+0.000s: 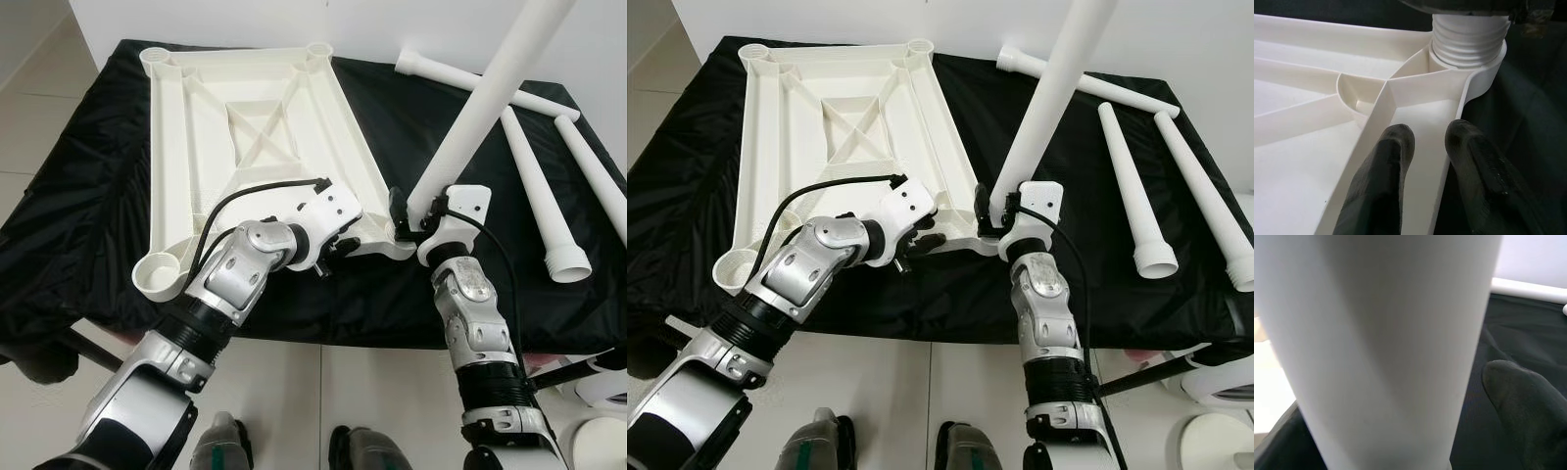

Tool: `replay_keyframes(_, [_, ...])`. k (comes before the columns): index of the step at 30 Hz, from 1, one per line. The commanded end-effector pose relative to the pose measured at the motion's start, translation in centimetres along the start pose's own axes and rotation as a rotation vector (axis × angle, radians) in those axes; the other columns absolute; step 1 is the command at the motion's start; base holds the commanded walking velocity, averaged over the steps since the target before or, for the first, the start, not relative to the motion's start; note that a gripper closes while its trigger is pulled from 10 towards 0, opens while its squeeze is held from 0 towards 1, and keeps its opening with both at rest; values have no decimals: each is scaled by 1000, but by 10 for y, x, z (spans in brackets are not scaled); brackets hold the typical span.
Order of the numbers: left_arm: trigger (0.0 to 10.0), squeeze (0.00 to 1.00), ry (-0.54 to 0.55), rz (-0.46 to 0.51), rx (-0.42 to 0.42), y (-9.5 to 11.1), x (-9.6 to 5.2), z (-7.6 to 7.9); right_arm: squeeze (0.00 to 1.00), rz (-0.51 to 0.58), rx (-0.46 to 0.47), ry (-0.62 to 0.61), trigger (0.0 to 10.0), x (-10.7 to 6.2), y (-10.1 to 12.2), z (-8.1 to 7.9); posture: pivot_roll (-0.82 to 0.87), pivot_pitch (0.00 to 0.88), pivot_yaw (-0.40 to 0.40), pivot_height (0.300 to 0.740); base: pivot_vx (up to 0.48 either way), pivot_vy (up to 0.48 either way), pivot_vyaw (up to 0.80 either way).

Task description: Building children table

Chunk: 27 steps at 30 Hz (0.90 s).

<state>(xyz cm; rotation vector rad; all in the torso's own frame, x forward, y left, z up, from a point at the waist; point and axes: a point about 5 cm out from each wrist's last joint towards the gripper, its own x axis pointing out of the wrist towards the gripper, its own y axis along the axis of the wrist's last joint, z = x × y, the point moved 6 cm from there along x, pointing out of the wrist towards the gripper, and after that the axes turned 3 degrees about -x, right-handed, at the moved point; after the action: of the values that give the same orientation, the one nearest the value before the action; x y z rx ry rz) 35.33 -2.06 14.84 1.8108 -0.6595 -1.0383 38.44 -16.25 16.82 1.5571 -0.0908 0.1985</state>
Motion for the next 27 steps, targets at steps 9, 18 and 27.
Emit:
replay_keyframes(9, [10000,0,-23,6,-9,1,3,1,0,8,-4,-20,10000,3,1,10,-45,48,-15,740,0,0,0])
replay_keyframes(18, [10000,0,-3,-3,-19,-5,6,1,0,23,-6,-26,10000,4,5,13,-45,57,-16,740,0,0,0])
replay_keyframes(27, [10000,0,2,-33,-6,-14,9,3,0,25,-10,-35,10000,3,6,18,-51,62,-10,740,0,0,0])
